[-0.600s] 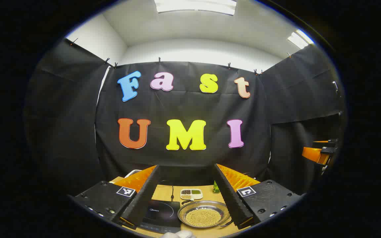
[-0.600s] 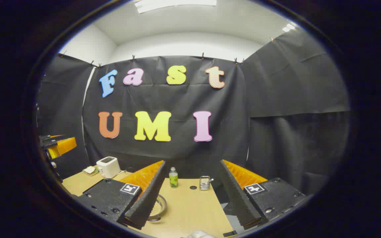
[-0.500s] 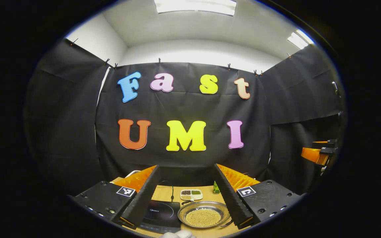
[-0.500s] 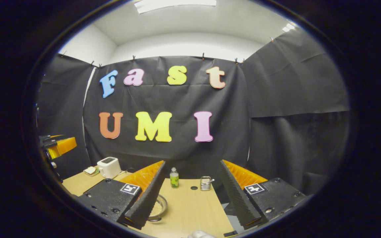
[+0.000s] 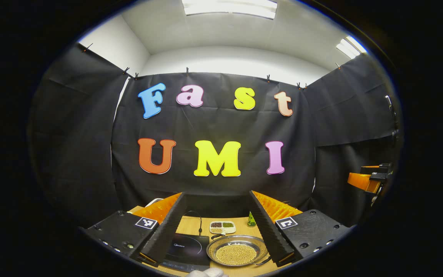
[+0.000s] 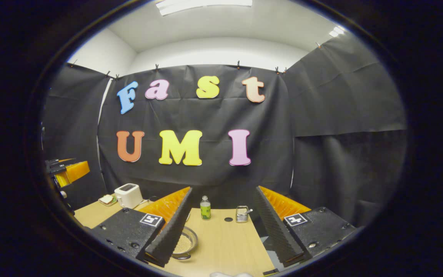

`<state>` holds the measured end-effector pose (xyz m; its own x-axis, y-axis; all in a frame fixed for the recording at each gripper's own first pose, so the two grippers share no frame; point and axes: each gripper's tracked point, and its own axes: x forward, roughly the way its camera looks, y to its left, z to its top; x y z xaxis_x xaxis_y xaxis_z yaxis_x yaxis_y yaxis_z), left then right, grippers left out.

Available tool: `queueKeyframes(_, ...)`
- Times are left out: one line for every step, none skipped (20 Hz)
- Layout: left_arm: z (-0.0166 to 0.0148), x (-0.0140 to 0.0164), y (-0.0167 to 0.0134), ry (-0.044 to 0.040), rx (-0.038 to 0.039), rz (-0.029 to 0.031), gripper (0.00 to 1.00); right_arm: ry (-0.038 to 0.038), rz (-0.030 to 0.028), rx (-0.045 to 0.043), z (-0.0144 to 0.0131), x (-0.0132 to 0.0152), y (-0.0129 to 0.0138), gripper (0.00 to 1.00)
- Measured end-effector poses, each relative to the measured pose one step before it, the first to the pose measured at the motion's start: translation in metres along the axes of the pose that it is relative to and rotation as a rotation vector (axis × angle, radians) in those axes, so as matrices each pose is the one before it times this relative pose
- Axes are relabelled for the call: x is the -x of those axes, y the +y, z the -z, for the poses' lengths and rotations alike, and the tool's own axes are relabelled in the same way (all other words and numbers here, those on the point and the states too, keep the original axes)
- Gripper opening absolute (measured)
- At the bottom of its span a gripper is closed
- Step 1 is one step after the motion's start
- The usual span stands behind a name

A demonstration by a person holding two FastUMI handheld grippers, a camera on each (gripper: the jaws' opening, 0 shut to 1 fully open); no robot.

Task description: First push the handle of the pot to place it horizontally, then grasp the pot with both hands and set it on the induction cooktop.

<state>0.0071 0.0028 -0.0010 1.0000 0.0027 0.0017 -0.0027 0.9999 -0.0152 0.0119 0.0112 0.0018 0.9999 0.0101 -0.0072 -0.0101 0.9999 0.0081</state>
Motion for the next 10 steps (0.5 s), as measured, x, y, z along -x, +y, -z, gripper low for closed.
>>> queueKeyframes(0.00090,-0.00144,0.00006,0.00175,0.00058,0.00381,0.95,0.00487,0.00513,-0.00128,0.00225,-0.00174,-0.00036,0.97)
queueKeyframes(-0.00090,-0.00051,-0.00128,-0.00226,-0.00144,0.00577,0.96,0.00706,0.00933,-0.00308,0.00035,-0.00055,-0.00148,0.96)
queueKeyframes(-0.00053,-0.00107,-0.00006,-0.00145,-0.00261,0.00230,0.96,0.01878,-0.00046,-0.00098,0.00355,0.00053,0.00128,0.96)
queueKeyframes(0.00279,-0.00097,0.00073,0.00251,-0.00201,-0.00086,0.95,0.01624,0.01019,-0.00179,0.00241,0.00029,-0.00123,0.72)
queueKeyframes(0.00154,-0.00075,0.00051,0.00231,0.00092,-0.00143,0.95,0.00091,0.01495,-0.01683,-0.00119,-0.00170,-0.00394,0.48)
queueKeyframes(0.00104,-0.00036,0.00015,0.00162,0.00239,0.00119,0.95,0.00941,-0.04324,-0.02486,-0.00120,0.00230,0.00736,0.24)
queueKeyframes(0.00110,0.00014,0.00020,0.00135,0.00131,-0.00020,0.95,0.02714,-0.04183,-0.01422,0.00632,-0.00020,0.01237,0.00)
queueKeyframes(0.00094,-0.00067,0.00121,0.00148,-0.00069,-0.00044,0.95,0.01615,0.00243,-0.01410,0.00744,-0.00179,-0.00001,0.02)
queueKeyframes(0.00180,-0.00086,0.00034,0.00340,-0.00109,0.00045,0.95,0.02008,-0.00270,-0.00030,0.00328,-0.00630,-0.00417,0.04)
queueKeyframes(0.00153,0.00007,0.00119,0.00343,-0.00153,-0.00180,0.96,0.01713,-0.00559,0.00006,0.00596,-0.00312,0.00042,0.04)
